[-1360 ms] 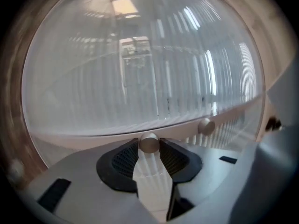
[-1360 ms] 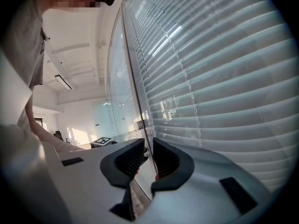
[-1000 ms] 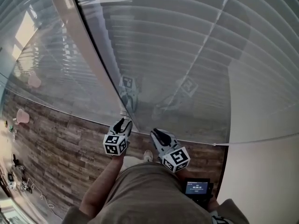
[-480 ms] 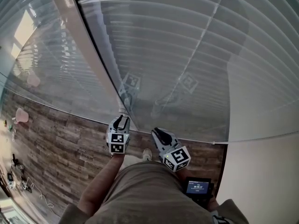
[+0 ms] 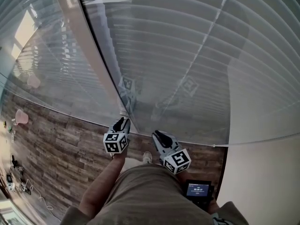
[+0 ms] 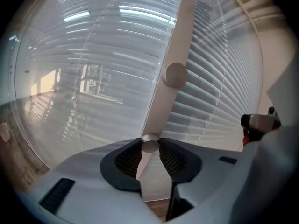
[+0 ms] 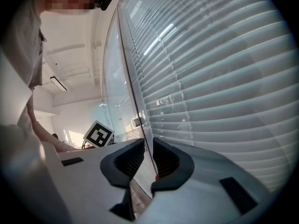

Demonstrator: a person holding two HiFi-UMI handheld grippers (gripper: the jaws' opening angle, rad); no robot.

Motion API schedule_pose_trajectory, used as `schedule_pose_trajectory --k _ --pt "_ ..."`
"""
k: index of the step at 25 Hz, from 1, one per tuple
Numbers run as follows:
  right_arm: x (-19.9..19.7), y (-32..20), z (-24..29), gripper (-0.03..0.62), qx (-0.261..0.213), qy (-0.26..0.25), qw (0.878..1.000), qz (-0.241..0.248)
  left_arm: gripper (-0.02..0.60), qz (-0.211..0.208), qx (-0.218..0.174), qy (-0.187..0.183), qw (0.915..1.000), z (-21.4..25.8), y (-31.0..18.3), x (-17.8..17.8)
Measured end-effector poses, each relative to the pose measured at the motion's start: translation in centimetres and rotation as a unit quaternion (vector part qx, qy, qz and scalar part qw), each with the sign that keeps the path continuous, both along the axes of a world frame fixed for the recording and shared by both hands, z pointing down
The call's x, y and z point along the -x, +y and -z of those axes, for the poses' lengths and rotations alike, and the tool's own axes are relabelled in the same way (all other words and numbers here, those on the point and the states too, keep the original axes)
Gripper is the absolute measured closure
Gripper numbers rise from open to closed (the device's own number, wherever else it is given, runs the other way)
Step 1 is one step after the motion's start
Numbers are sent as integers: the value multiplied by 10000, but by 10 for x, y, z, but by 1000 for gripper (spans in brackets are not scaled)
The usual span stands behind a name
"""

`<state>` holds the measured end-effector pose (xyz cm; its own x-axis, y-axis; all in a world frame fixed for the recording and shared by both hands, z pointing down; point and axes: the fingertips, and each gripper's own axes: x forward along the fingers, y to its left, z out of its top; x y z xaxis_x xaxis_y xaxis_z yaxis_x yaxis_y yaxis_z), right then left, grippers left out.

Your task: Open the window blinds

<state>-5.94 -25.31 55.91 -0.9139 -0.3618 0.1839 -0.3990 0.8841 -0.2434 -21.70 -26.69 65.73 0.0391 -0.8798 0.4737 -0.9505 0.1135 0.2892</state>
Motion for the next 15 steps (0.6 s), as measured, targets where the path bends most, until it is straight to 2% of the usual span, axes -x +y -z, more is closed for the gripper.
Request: schedule_pose_trajectory --k 10,15 --pt "2 0 -1 542 8 0 10000 36 448 151 -184 1046 9942 -1 0 0" --pt "2 -1 2 542 32 1 10000 48 448 257 -304 1748 9838 2 0 1"
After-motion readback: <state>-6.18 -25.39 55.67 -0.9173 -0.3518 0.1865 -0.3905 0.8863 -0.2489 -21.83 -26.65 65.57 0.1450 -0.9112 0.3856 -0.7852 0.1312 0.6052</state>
